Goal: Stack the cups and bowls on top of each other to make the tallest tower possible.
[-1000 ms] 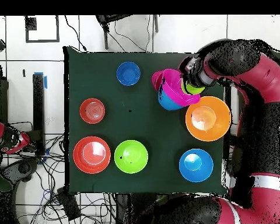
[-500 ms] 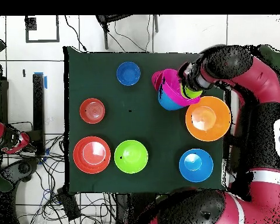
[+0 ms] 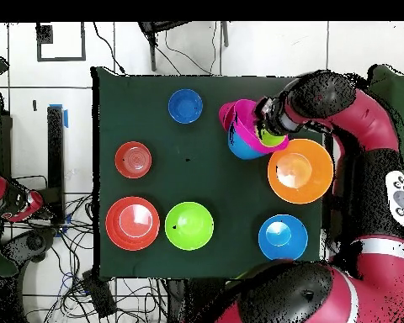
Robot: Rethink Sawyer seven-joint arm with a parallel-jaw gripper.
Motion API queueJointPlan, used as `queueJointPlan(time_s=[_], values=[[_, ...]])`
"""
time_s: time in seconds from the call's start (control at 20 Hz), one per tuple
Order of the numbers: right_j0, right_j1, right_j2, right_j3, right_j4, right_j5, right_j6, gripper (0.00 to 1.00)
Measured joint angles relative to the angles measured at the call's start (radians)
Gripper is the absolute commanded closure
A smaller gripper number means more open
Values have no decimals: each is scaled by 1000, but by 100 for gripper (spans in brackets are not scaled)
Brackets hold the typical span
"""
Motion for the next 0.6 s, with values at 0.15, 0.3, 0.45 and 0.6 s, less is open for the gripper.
queueJointPlan(time_s=[0.15,0.3,0.45,0.6], values=[[-7,15,8,0,-2,0,0,100],[-13,32,16,3,-5,0,0,100],[-16,40,20,7,-6,0,0,100],[-20,51,33,13,-10,0,0,100]])
